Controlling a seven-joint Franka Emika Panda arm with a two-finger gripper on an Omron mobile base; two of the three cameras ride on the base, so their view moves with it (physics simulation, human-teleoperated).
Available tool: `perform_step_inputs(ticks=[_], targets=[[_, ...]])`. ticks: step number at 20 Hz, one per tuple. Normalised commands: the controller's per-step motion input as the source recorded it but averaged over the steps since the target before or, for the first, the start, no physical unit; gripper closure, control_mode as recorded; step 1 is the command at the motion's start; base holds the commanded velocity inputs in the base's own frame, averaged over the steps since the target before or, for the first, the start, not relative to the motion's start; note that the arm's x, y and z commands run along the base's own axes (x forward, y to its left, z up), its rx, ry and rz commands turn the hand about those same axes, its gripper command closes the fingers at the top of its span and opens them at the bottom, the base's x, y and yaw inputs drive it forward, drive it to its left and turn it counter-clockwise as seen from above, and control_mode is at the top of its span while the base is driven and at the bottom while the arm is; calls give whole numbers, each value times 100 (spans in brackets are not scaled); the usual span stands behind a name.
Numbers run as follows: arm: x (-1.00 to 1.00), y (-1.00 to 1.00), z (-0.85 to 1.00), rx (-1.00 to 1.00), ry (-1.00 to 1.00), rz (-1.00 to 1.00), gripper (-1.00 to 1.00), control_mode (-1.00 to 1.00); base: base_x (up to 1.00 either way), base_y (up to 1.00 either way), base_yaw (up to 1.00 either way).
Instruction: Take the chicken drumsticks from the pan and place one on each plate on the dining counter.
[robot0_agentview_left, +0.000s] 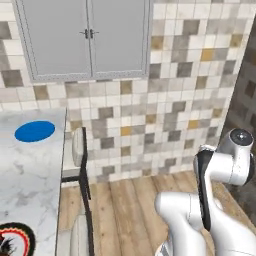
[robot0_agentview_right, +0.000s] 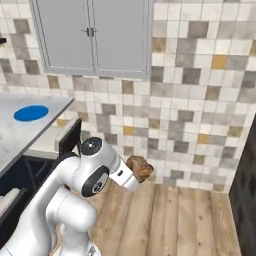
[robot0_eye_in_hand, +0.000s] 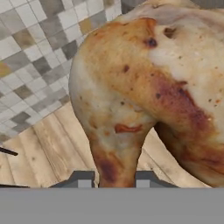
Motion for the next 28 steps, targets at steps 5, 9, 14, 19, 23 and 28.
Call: perform_step_inputs(ticks=[5, 9, 14, 19, 23, 28], targets=[[0, 0, 0, 0, 0, 0, 100, 100, 94, -15, 52], [0, 0, 0, 0, 0, 0, 100, 100, 84, -12, 66], [0, 0, 0, 0, 0, 0, 100, 100, 65, -10, 82], [0, 0, 0, 0, 0, 0, 100, 100, 35, -11, 98], [0, 0, 0, 0, 0, 0, 100, 100, 51, -18, 83], [0, 0, 0, 0, 0, 0, 100, 100, 56, -35, 58]])
